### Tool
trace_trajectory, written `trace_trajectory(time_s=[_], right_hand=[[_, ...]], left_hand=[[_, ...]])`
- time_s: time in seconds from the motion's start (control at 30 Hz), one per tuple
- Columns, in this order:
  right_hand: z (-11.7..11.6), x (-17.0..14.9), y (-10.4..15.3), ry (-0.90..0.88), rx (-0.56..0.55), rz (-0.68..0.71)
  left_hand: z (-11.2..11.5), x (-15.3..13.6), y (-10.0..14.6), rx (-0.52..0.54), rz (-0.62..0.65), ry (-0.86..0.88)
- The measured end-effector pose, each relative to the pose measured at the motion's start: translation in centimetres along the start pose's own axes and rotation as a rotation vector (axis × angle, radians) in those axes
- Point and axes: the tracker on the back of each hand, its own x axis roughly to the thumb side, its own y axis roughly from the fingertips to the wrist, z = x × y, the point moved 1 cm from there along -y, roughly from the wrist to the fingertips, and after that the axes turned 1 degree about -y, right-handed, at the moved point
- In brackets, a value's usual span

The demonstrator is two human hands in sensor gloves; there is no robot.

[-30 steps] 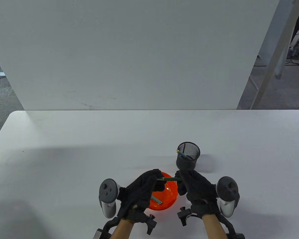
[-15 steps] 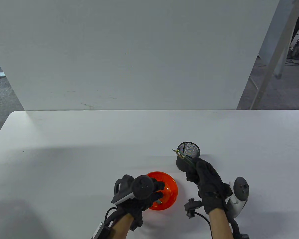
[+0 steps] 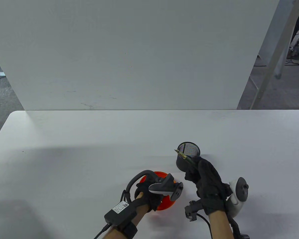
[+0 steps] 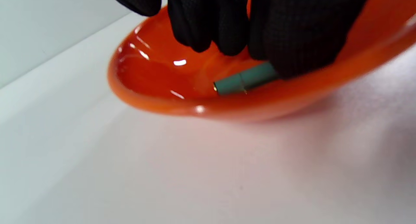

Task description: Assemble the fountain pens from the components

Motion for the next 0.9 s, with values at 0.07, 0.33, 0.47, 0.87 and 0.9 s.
trace_trajectory(time_s=[0.07,0.33,0.47,0.87,0.9], right_hand=[[0.2,-0.2,-0.1,-0.003,-0.012,-0.015],[0.0,-0.7,-0.2,0.014,-0.010,-0.034],[-0.3,-0.7,-0.1,0.057,0.002,-0.024],[-0.5,-0.5,0.0,0.099,0.008,-0.013],[-0.6,-0.5,0.0,0.114,0.016,-0.010]], left_hand=[[0.2,-0.1,-0.2,0.011,-0.008,0.020],[-0.1,0.8,-0.6,-0.019,-0.017,-0.016],[0.1,1.3,-0.3,0.002,-0.028,-0.122],[-1.8,-9.2,11.8,0.880,-0.237,0.815],[-0.7,-9.9,12.6,1.013,-0.194,1.079]])
